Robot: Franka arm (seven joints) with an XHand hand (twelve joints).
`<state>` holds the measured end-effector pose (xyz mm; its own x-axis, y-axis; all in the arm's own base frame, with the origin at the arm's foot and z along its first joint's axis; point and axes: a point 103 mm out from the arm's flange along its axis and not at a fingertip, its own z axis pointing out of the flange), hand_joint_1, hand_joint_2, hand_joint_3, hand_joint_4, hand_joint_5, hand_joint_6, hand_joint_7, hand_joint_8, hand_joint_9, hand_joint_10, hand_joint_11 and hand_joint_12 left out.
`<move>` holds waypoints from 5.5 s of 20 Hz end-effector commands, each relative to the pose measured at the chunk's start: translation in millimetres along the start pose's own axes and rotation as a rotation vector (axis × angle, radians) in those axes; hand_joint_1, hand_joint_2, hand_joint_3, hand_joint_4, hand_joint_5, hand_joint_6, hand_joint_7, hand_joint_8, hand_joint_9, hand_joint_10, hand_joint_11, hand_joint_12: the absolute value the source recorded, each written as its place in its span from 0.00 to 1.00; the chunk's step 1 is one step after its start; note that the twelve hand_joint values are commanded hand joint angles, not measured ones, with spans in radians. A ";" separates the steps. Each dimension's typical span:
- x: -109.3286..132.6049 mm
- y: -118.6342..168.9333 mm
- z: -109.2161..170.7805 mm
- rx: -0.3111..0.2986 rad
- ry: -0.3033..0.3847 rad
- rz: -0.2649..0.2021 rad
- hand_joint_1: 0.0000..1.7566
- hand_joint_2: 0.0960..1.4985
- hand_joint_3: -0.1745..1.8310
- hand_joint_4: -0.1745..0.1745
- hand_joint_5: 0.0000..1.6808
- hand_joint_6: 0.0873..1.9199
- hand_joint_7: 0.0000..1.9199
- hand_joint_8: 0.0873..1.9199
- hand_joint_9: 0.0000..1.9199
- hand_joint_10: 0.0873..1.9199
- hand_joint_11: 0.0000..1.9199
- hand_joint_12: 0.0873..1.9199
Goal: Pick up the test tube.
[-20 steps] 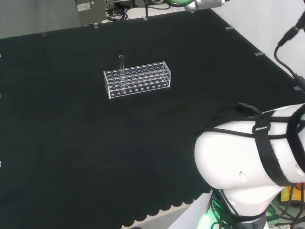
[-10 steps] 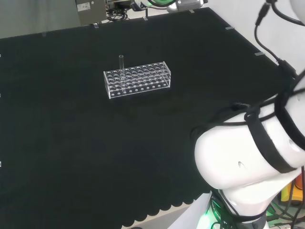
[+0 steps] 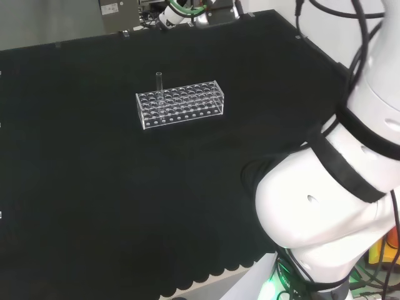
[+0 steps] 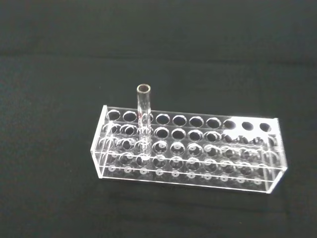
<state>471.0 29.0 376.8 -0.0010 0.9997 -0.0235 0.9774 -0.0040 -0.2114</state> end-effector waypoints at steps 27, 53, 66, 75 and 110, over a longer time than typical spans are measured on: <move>19.4 125.1 142.3 0.191 -0.085 -0.009 0.38 0.51 0.30 0.21 0.28 0.00 0.27 0.41 0.22 0.44 0.08 0.81; 34.0 147.6 164.4 0.139 -0.095 -0.010 0.49 0.41 0.38 0.30 0.34 0.35 0.53 0.40 0.43 0.36 0.20 0.74; 43.7 153.3 169.1 0.139 -0.106 -0.011 0.55 0.39 0.42 0.24 0.49 0.35 0.69 0.31 0.58 0.28 0.31 0.68; 59.1 159.7 175.8 0.143 -0.043 0.006 0.59 0.38 0.43 0.05 0.53 0.34 0.76 0.24 0.74 0.28 0.55 0.57; 36.4 125.8 69.3 -0.114 0.058 -0.007 0.70 0.39 0.40 0.00 0.82 0.19 0.92 0.18 0.85 0.32 0.68 0.43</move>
<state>583.7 70.8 249.7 0.0100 0.9995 0.0285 0.9902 -0.0059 -0.1396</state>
